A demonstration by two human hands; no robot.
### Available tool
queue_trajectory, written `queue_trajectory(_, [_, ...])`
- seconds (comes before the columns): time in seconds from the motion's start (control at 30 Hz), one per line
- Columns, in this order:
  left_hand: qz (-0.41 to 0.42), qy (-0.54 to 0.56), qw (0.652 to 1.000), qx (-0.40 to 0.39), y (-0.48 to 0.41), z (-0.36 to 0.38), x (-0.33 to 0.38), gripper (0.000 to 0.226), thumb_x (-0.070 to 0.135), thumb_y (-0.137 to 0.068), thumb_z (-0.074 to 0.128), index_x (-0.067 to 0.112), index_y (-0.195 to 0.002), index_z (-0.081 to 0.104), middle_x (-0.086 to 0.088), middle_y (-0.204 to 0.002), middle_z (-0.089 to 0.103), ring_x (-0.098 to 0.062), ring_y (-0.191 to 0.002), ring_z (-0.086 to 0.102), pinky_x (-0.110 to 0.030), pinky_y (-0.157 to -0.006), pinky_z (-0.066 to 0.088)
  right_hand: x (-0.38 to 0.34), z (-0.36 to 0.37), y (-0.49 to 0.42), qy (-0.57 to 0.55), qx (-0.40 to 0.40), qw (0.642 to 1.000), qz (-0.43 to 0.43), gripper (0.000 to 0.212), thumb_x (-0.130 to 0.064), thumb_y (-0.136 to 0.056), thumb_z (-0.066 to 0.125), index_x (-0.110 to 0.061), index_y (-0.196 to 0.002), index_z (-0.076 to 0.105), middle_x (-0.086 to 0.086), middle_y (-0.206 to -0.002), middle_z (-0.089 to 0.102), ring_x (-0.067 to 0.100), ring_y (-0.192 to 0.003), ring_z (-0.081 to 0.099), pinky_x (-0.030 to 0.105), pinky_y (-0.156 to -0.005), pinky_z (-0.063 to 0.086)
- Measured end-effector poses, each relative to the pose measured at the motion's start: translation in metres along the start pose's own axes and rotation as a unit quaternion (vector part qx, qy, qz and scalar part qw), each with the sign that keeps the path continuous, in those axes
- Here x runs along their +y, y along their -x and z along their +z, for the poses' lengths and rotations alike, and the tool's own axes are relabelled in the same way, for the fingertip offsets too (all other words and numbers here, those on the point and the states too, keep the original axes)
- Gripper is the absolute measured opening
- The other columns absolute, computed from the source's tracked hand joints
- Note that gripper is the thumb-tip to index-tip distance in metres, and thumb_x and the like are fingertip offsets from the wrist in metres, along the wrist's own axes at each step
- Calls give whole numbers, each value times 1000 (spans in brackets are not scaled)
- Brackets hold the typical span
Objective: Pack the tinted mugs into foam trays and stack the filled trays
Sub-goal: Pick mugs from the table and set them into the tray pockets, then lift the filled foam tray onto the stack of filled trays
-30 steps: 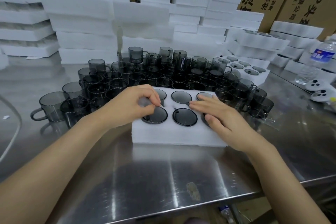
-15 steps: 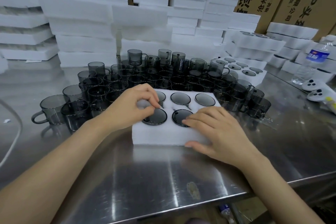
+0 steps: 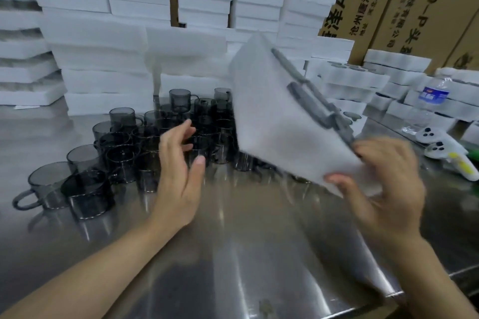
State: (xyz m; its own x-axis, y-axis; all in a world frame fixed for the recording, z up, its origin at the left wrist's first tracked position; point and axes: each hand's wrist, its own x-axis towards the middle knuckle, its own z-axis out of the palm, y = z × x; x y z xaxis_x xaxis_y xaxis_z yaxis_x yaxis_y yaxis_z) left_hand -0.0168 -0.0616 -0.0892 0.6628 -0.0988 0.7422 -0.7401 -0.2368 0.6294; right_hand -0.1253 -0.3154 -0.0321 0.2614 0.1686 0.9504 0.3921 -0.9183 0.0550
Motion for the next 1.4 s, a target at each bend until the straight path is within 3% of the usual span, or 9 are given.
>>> queue_trajectory(0.17, [51, -281, 941, -180, -2, 20, -14, 70, 53, -94, 31, 9, -149, 28, -3, -149, 18, -19, -139, 11, -42, -117, 12, 82, 12, -65, 122, -56, 982, 132, 41, -45, -88, 65, -7, -101, 63, 12, -90, 60, 31, -89, 49, 27, -72, 25])
queue_trajectory(0.43, [12, -334, 916, -224, -3, 26, -30, 61, 47, -96, 41, 22, -149, 28, 3, -153, 5, -12, -144, -12, -31, -112, -24, 216, 108, -93, 291, -230, 918, 137, 37, -32, -85, 70, -3, -107, 67, 19, -95, 66, 39, -109, 49, 37, -62, 41])
queue_trajectory(0.63, [-8, -309, 929, -203, -2, 28, -29, 55, 40, -94, 47, 21, -145, 38, 2, -153, 16, -9, -142, -7, -43, -115, -1, 243, 151, -75, 283, -315, 871, 250, 42, -34, -87, 68, -22, -127, 63, 17, -102, 66, 36, -113, 48, 38, -67, 47])
queue_trajectory(0.77, [-13, -306, 932, -193, -2, 29, -29, 56, 47, -92, 32, 21, -140, 42, 3, -149, 21, -12, -141, 2, -47, -113, 11, 249, 165, -63, 273, -356, 850, 276, 37, -36, -87, 68, -26, -123, 64, 18, -110, 63, 36, -115, 48, 41, -73, 50])
queue_trajectory(0.93, [-38, -308, 928, -208, -3, 29, -28, 52, 38, -95, 45, 27, -145, 33, 12, -150, 3, -5, -139, -17, -40, -117, -1, 252, 165, -69, 264, -399, 828, 293, 44, -38, -91, 63, -27, -133, 56, 20, -114, 62, 37, -122, 39, 45, -80, 50])
queue_trajectory(1.0, [-41, -312, 927, -203, -2, 29, -26, 52, 35, -95, 47, 27, -144, 33, 11, -151, 3, -9, -141, -14, -41, -118, -1, 246, 165, -78, 283, -420, 809, 298, 33, -39, -96, 54, -21, -122, 64, 20, -108, 64, 38, -110, 48, 42, -79, 49])
queue_trajectory(1.13, [-34, -317, 927, -200, -2, 29, -24, 52, 31, -94, 49, 22, -143, 35, 5, -151, 7, -12, -141, -10, -41, -118, -2, 216, 174, -110, 313, -324, 856, 252, 41, -33, -100, 36, -7, -100, 68, 19, -104, 65, 38, -102, 53, 42, -88, 38])
queue_trajectory(1.27, [-27, -320, 926, -199, -3, 29, -24, 55, 35, -94, 46, 24, -145, 30, 7, -150, 2, -8, -136, -22, -34, -111, -15, 176, 202, -143, 136, -275, 928, 211, 32, -22, -98, 42, -10, -111, 69, 13, -116, 66, 36, -102, 59, 43, -89, 46])
queue_trajectory(1.4, [-24, -327, 924, -198, -2, 28, -26, 56, 36, -93, 42, 27, -146, 25, 10, -150, -3, -6, -134, -27, -29, -106, -26, 155, 246, -162, 72, -372, 903, 200, 38, -17, -100, 40, -15, -136, 53, 8, -144, 48, 28, -128, 47, 42, -101, 41])
